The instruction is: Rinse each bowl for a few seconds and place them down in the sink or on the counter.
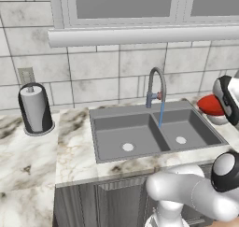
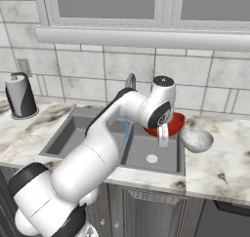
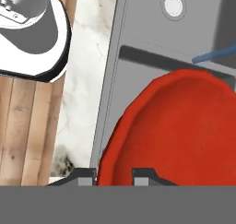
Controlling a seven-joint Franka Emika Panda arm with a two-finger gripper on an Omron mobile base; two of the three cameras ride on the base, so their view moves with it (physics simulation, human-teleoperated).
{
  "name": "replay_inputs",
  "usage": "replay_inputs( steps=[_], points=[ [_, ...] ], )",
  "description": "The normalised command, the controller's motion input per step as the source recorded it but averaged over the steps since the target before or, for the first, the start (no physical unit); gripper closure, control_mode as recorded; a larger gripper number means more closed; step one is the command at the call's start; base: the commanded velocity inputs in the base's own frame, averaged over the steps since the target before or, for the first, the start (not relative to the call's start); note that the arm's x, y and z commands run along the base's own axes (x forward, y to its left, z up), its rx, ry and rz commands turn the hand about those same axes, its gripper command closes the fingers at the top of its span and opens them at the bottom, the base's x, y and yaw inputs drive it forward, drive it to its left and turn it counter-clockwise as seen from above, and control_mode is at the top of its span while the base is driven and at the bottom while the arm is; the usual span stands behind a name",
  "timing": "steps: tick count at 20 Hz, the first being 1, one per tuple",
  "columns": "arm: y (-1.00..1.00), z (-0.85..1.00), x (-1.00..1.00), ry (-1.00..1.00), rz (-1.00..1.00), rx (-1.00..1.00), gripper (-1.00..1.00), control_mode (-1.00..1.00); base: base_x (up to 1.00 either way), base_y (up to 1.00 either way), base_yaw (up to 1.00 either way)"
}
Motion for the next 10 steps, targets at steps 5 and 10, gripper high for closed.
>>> replay_inputs(
  steps=[5,10],
  points=[
    [0.31,-0.11,0.03,0.02,0.09,0.02,1.00,-1.00,0.00,0.00,0.00],
    [0.28,-0.09,0.07,0.03,0.08,0.03,1.00,-1.00,0.00,0.00,0.00]
  ],
)
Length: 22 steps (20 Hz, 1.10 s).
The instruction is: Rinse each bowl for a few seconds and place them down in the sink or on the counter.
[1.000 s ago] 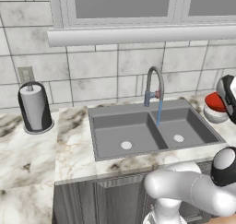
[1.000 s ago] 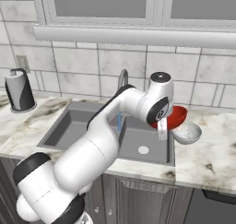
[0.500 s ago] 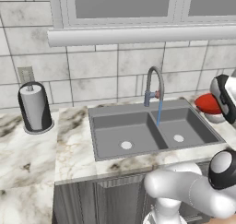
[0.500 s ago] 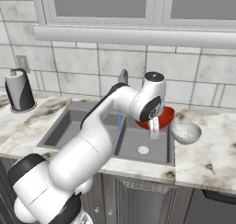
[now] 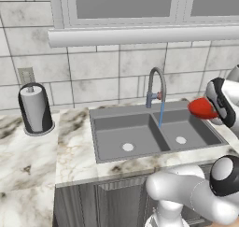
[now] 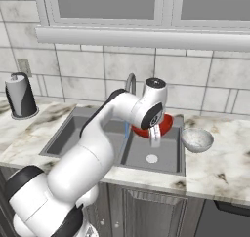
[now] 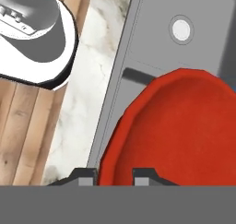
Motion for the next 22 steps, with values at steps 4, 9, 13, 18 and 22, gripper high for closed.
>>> replay_inputs(
  steps=[4,9,13,18,22],
  points=[
    [0.24,-0.10,0.13,0.04,0.08,0.05,1.00,-1.00,0.00,0.00,0.00],
    [0.23,-0.08,0.15,0.06,0.08,0.06,1.00,-1.00,0.00,0.00,0.00],
    [0.24,-0.05,0.17,0.07,0.08,0.07,1.00,-1.00,0.00,0.00,0.00],
    [0.23,-0.03,0.16,0.07,0.08,0.08,1.00,-1.00,0.00,0.00,0.00],
    [0.24,-0.03,0.15,0.07,0.08,0.08,1.00,-1.00,0.00,0.00,0.00]
  ],
)
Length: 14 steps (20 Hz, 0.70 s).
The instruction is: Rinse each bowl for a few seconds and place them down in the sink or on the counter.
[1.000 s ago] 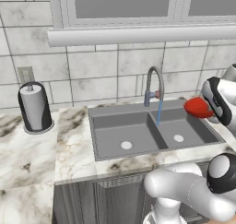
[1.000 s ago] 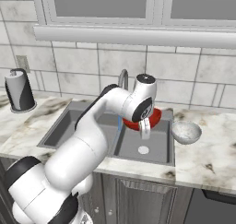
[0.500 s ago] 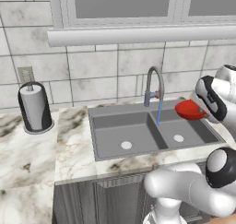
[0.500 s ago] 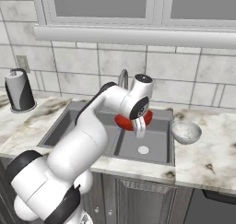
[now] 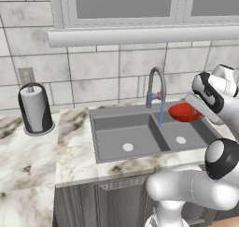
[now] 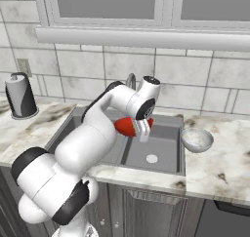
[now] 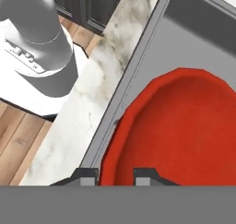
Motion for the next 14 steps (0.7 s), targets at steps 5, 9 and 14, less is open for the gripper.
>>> replay_inputs(
  steps=[5,9,14],
  points=[
    [0.23,-0.04,0.10,0.05,0.07,0.07,1.00,-1.00,0.00,0.00,0.00],
    [0.17,-0.10,0.12,0.01,0.06,0.06,1.00,-1.00,0.00,0.00,0.00],
    [0.02,-0.19,0.21,0.00,0.06,0.04,1.00,-1.00,0.00,0.00,0.00]
  ],
)
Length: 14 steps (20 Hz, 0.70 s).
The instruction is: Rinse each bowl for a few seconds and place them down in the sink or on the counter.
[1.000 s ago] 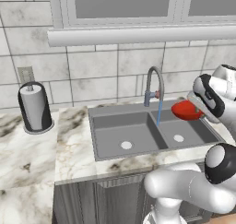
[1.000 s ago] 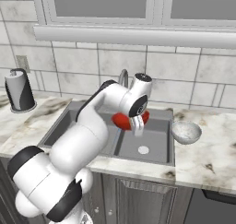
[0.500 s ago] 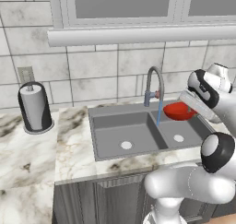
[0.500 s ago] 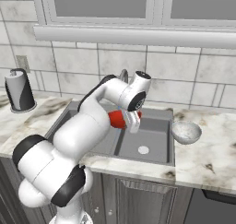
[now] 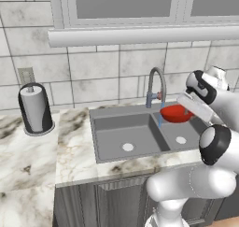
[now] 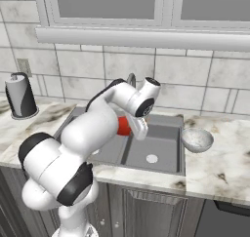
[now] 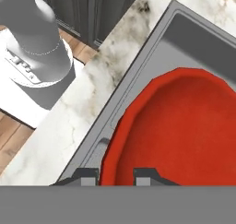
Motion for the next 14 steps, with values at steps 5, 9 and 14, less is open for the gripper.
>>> replay_inputs(
  steps=[5,9,14],
  points=[
    [0.00,-0.18,0.24,-0.01,0.05,0.03,1.00,-1.00,0.00,0.00,0.00],
    [0.00,-0.13,0.25,-0.02,0.06,0.04,1.00,-1.00,0.00,0.00,0.00],
    [0.00,-0.11,0.22,-0.04,0.06,0.05,1.00,-1.00,0.00,0.00,0.00]
  ],
)
